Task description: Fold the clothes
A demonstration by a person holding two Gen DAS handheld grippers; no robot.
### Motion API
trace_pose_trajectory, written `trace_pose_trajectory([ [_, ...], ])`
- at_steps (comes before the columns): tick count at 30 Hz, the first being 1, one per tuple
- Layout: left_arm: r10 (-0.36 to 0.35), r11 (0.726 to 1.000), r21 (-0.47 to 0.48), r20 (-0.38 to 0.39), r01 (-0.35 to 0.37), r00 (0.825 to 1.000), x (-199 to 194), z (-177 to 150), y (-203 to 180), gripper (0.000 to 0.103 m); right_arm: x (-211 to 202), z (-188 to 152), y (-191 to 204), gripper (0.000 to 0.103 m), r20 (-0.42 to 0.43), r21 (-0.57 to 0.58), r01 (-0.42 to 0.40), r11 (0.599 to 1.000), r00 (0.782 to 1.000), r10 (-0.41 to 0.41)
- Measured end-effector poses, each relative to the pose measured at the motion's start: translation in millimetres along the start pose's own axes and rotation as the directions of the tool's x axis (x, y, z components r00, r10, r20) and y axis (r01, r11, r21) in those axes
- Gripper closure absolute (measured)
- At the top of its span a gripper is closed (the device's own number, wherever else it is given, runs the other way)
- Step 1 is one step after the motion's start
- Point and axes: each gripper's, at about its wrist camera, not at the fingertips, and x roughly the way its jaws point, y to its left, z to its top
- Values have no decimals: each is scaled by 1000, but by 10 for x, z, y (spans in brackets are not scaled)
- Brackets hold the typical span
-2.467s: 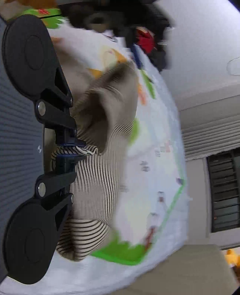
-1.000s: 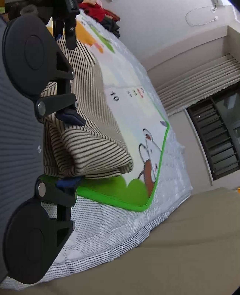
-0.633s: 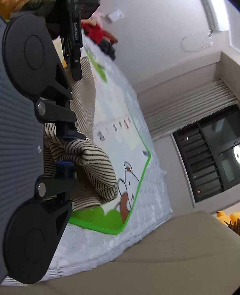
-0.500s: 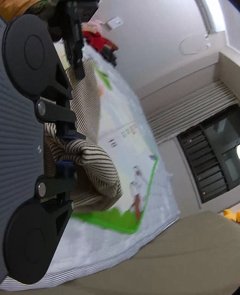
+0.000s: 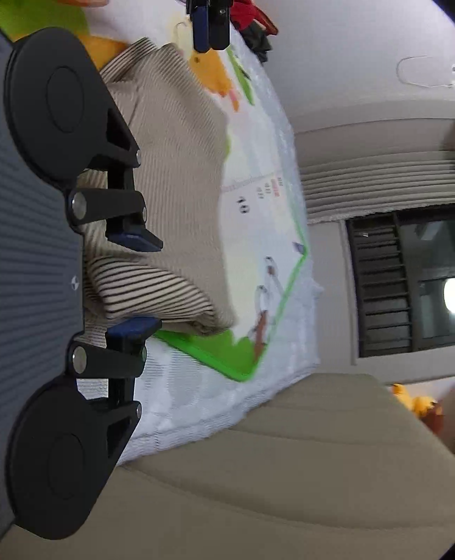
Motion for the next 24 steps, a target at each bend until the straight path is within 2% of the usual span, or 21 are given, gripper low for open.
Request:
trace_pose_trajectory([
  [2, -28, 999, -25, -61, 26, 998, 155, -93, -12, 27, -106, 50, 35, 56, 48, -10, -7, 1000, 999, 7],
  [4, -29, 999, -48, -113, 24, 993, 294, -230, 26, 27, -191, 68, 60, 56, 63, -19, -56, 998, 996, 57],
  [7, -17, 997, -82, -137, 6, 990, 451, -333, 161, 28, -105, 0, 138, 57, -15, -7, -173, 985, 985, 173],
  [8, -17, 996, -91, -133, 5, 991, 485, -315, 209, 28, -22, -36, 169, 57, -45, -7, -184, 983, 982, 183],
  [12, -11, 995, -98, -123, -1, 992, 618, -137, 341, 33, 374, -177, 259, 57, -125, -43, -141, 989, 983, 134],
  [16, 2, 996, -90, -105, -11, 994, 743, -66, 475, 42, 671, -45, 244, 56, -154, -5, -140, 990, 978, 138],
  [19, -16, 991, -137, -87, 4, 996, 764, -85, 545, 44, 753, -58, 205, 55, -153, 3, -149, 989, 977, 148],
  [24, 6, 994, -107, -95, -16, 995, 715, -100, 483, 45, 688, -173, 206, 55, -122, -4, -152, 988, 981, 150],
])
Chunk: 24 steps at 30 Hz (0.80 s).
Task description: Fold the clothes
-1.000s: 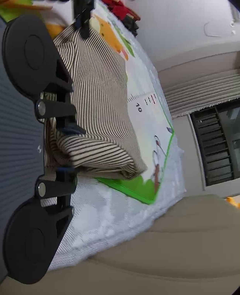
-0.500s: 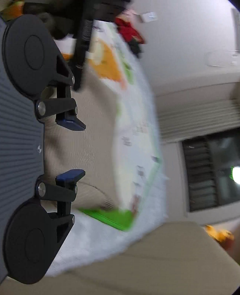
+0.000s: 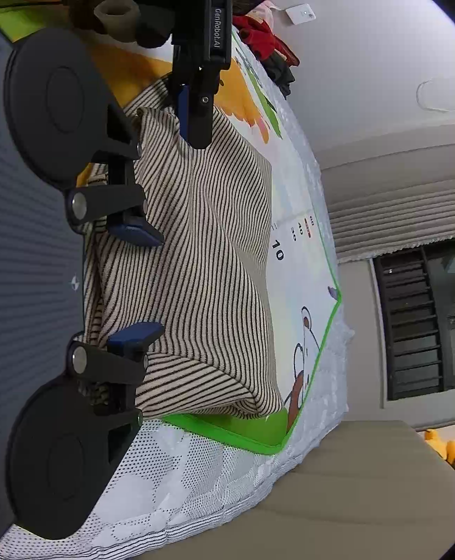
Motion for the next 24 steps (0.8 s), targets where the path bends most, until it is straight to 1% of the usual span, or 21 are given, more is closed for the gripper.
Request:
trace_pose_trajectory([
  [3, 23, 1000, -1, -4, -23, 1000, -28, 25, -33, 43, -32, -22, 21, 55, 7, 5, 7, 1000, 1000, -7],
  [5, 39, 999, -1, -6, -39, 999, -46, 67, -52, 38, -53, -29, 28, 55, 7, 11, 9, 1000, 1000, -9],
  [7, 44, 999, -5, 0, -44, 999, -125, 60, -127, 23, -82, -45, 31, 54, 10, 17, 12, 1000, 1000, -12],
  [10, 18, 1000, 19, 7, -18, 1000, -182, 45, -244, 15, -68, -52, 54, 53, 22, 14, 26, 1000, 999, -26],
  [12, 29, 999, 35, -3, -29, 1000, -138, 24, -257, 11, -75, -74, 80, 51, 34, 5, 35, 999, 999, -35],
  [14, 58, 998, 21, -16, -57, 998, -64, -1, -175, 12, -84, -95, 97, 51, 47, -3, 41, 999, 998, -41],
  [16, 48, 999, -6, -14, -48, 999, -42, -22, -77, 14, -103, -111, 89, 49, 60, -1, 36, 999, 998, -35],
  [18, 40, 999, -10, -11, -40, 999, -56, -30, -50, 14, -124, -131, 94, 41, 77, -4, 23, 1000, 997, -23],
  [19, 41, 999, -5, -12, -41, 999, -57, -30, -54, 14, -127, -140, 102, 27, 80, -11, 1, 1000, 997, 0],
  [20, 42, 999, -1, -13, -42, 999, -58, -32, -55, 14, -124, -146, 113, 6, 79, -23, -37, 999, 996, 39],
  [21, 42, 999, 3, -12, -42, 999, -59, -40, -52, 14, -120, -153, 124, 0, 77, -35, -75, 997, 994, 77],
  [22, 42, 999, 6, -11, -42, 999, -60, -49, -49, 14, -117, -157, 131, 0, 75, -41, -93, 995, 993, 96],
  [24, 43, 999, 12, -10, -43, 999, -61, -59, -50, 14, -111, -162, 140, 0, 72, -43, -91, 995, 993, 93],
])
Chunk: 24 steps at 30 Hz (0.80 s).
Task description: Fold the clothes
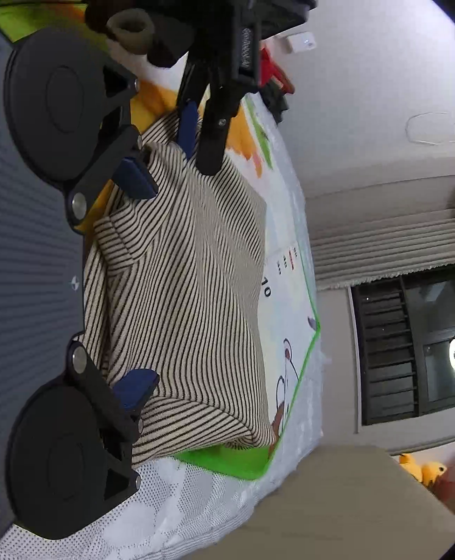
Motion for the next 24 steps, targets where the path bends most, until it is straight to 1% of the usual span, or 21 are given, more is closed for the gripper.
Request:
trace_pose_trajectory([
  [3, 1, 1000, 11, 0, -1, 1000, -7, -15, -14, 14, 5, -6, 1, 0, -3, 3, -2, 1000, 1000, 2],
  [7, -4, 1000, 14, 4, 4, 1000, -10, -27, -3, 14, -10, -10, -64, 0, 4, 42, -40, 998, 999, 40],
  [9, -10, 1000, 12, 6, 10, 1000, -11, -33, 10, 14, -13, -15, -71, 0, 4, 47, -46, 998, 999, 46],
  [19, -29, 999, 14, 14, 29, 999, -19, -56, 42, 13, -28, -38, -45, 0, 14, 38, -40, 998, 999, 40],
  [24, -25, 1000, 14, 16, 24, 1000, -12, -57, 36, 13, 9, -24, -5, 0, -6, 21, -20, 1000, 1000, 20],
])
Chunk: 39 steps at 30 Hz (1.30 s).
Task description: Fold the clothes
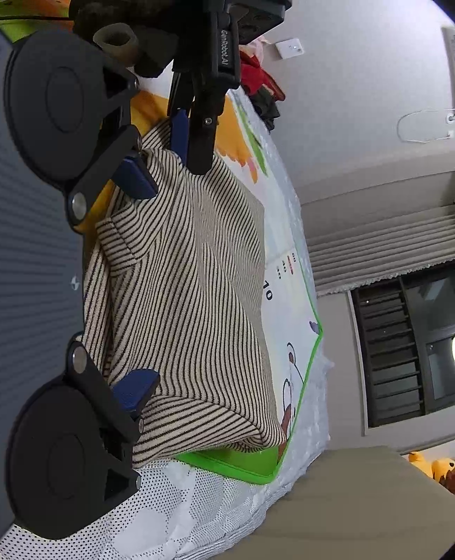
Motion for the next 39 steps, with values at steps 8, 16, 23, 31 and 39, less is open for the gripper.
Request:
trace_pose_trajectory([
  [8, 12, 999, -41, -18, -13, 1000, 4, 67, 2, 13, 96, 41, 178, 0, -93, -110, 62, 992, 993, -72],
  [16, 95, 993, -65, -38, -97, 995, -262, 97, -113, 6, -214, 312, 45, 0, 6, -57, 86, 995, 996, -86],
  [23, -74, 984, -169, -145, 49, 987, -269, -55, -218, 6, -40, 484, -497, 37, -19, -4, 315, 949, 949, -315],
  [31, 15, 991, -129, -113, -29, 993, 59, 167, -100, 10, -62, 206, -564, 53, -126, 122, 196, 973, 975, -181],
  [39, 190, 978, -89, 21, -188, 982, 415, 632, 168, 10, -282, 137, 13, 50, -159, -10, 59, 998, 986, -60],
])
